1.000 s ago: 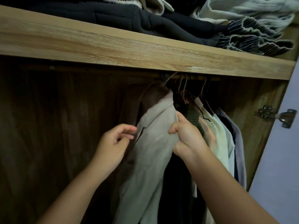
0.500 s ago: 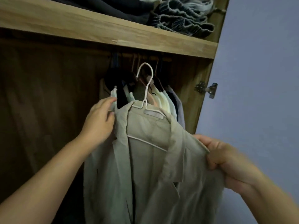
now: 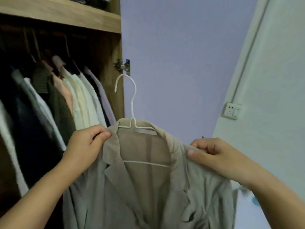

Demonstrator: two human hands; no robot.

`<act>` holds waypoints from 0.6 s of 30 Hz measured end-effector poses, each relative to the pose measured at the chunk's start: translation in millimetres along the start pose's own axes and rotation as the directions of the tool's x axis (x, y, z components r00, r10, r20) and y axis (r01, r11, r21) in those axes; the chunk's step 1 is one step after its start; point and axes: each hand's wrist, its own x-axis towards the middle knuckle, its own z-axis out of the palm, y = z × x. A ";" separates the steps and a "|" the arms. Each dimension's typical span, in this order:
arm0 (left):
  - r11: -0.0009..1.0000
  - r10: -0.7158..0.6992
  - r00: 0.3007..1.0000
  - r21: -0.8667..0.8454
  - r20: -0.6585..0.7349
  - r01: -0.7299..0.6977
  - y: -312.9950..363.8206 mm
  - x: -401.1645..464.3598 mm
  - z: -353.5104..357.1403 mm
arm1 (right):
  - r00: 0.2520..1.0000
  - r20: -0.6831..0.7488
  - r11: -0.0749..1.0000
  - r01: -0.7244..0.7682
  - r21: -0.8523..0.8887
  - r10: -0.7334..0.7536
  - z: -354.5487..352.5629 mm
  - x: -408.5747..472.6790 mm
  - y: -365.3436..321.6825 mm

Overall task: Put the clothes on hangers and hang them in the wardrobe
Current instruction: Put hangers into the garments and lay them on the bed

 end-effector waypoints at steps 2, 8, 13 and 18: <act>0.998 0.067 0.998 -0.020 0.018 -0.067 10.9 1.3 22.8 | 0.984 -0.178 0.988 -0.019 -0.155 -0.009 -4.5 -16.7 6.2; 0.955 0.263 0.941 -0.198 0.214 -0.222 49.7 20.4 85.4 | 0.826 -0.555 0.959 -0.224 -0.172 0.093 -18.7 -69.4 37.5; 0.866 0.463 0.820 -0.371 0.337 -0.336 92.7 14.8 137.7 | 0.655 -0.733 0.936 -0.345 -0.074 0.184 -23.1 -137.2 65.1; 0.757 0.605 0.703 -0.542 0.373 -0.364 152.8 -17.4 184.1 | 0.517 -0.832 0.865 -0.492 -0.095 0.202 -24.7 -217.8 75.8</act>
